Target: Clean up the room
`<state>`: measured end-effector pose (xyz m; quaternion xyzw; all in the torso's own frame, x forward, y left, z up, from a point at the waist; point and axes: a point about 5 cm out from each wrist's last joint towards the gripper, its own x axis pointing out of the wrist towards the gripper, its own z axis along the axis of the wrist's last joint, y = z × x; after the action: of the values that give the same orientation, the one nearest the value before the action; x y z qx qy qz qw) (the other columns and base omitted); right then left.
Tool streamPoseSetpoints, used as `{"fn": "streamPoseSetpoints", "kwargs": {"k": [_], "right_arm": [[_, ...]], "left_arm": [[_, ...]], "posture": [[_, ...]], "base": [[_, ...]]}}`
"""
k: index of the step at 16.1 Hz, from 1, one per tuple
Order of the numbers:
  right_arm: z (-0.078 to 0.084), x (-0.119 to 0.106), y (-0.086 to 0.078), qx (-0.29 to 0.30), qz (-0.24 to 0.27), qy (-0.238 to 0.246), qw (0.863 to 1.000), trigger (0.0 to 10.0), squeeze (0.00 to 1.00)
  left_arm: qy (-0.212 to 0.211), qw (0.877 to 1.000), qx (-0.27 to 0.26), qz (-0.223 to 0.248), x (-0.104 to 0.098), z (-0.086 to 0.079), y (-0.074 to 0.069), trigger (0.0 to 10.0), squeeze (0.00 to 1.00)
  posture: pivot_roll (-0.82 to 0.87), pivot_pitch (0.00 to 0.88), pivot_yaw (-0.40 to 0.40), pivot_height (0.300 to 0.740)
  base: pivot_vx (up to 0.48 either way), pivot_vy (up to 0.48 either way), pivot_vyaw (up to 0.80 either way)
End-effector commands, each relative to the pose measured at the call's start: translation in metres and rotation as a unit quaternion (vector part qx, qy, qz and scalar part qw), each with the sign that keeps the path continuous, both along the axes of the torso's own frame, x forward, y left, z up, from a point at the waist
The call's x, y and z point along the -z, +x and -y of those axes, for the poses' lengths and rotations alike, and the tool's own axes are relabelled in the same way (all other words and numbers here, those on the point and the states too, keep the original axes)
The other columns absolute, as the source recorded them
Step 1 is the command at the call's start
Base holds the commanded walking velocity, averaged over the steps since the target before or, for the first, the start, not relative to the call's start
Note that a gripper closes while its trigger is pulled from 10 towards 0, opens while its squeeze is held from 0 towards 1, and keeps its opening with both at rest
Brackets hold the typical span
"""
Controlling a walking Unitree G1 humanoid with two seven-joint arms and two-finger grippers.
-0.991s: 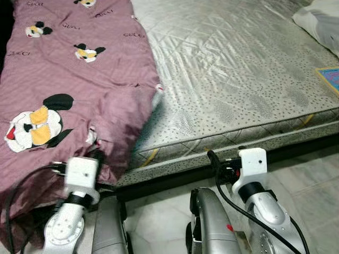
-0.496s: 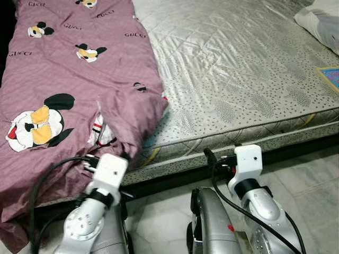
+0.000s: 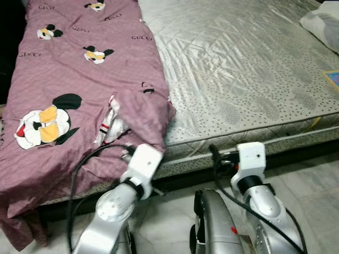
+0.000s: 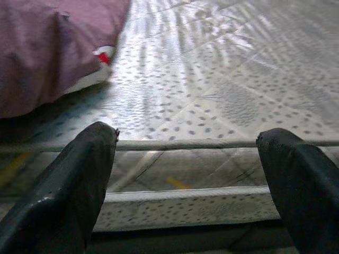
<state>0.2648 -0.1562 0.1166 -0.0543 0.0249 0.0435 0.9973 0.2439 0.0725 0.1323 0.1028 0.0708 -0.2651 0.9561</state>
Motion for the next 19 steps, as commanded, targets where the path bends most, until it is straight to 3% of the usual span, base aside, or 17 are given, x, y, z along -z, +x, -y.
{"fn": "streamPoseSetpoints", "kwargs": {"k": [1,2,3,4,5,6,7,8,10,19], "right_arm": [[0.006,0.004,-0.001,0.014,-0.004,-0.006,1.000,10.0,0.00],[0.008,0.003,-0.001,0.016,-0.003,-0.007,1.000,10.0,0.00],[0.012,0.002,0.001,0.022,0.000,-0.011,1.000,10.0,0.00],[0.013,0.001,0.002,0.025,0.002,-0.012,1.000,10.0,0.00],[0.014,0.001,0.002,0.028,0.004,-0.014,1.000,10.0,0.00],[0.015,0.000,0.003,0.029,0.005,-0.014,0.999,10.0,0.00],[0.014,0.001,0.003,0.029,0.004,-0.015,0.999,10.0,0.00],[0.014,0.002,0.002,0.028,0.004,-0.014,0.999,10.0,0.00],[0.013,0.002,0.002,0.027,0.004,-0.014,1.000,10.0,0.00],[0.013,0.002,0.002,0.027,0.004,-0.014,1.000,10.0,0.00]], "left_arm": [[-0.007,0.999,0.045,-0.015,0.003,0.016,-0.002,0.0,0.00],[-0.009,0.999,0.050,-0.015,0.003,0.019,0.000,0.0,0.00],[-0.010,0.997,0.074,-0.017,0.004,0.032,0.003,0.0,0.00],[-0.005,0.995,0.100,-0.029,0.008,0.041,0.003,3.3,0.00],[0.007,0.990,0.132,-0.046,0.013,0.052,0.001,9.4,0.00],[0.012,0.988,0.143,-0.051,0.016,0.055,0.000,9.4,0.00],[0.032,0.977,0.195,-0.086,0.026,0.068,-0.006,10.0,0.00],[0.030,0.973,0.206,-0.104,0.029,0.070,-0.007,10.0,1.00],[0.066,0.966,0.226,-0.106,0.036,0.072,-0.009,10.0,1.00],[0.066,0.966,0.226,-0.106,0.036,0.072,-0.009,10.0,1.00]], "posture": [[-0.02,0.155,0.019,0.557],[-0.02,0.155,0.019,0.557],[-0.03,0.153,0.022,0.557],[-0.03,0.153,0.024,0.557],[-0.03,0.151,0.025,0.557],[-0.03,0.151,0.025,0.557],[-0.04,0.149,0.026,0.557],[-0.04,0.147,0.027,0.557],[-0.04,0.147,0.027,0.557],[-0.04,0.147,0.027,0.557]], "base": [[0.000,0.000,0.00],[0.000,0.000,0.00],[0.000,0.000,0.00],[0.000,0.000,0.00],[0.000,0.000,0.00],[0.000,0.000,0.00],[0.000,0.000,0.00],[0.000,0.000,0.00],[0.000,0.000,0.00],[0.000,0.000,0.00]]}}
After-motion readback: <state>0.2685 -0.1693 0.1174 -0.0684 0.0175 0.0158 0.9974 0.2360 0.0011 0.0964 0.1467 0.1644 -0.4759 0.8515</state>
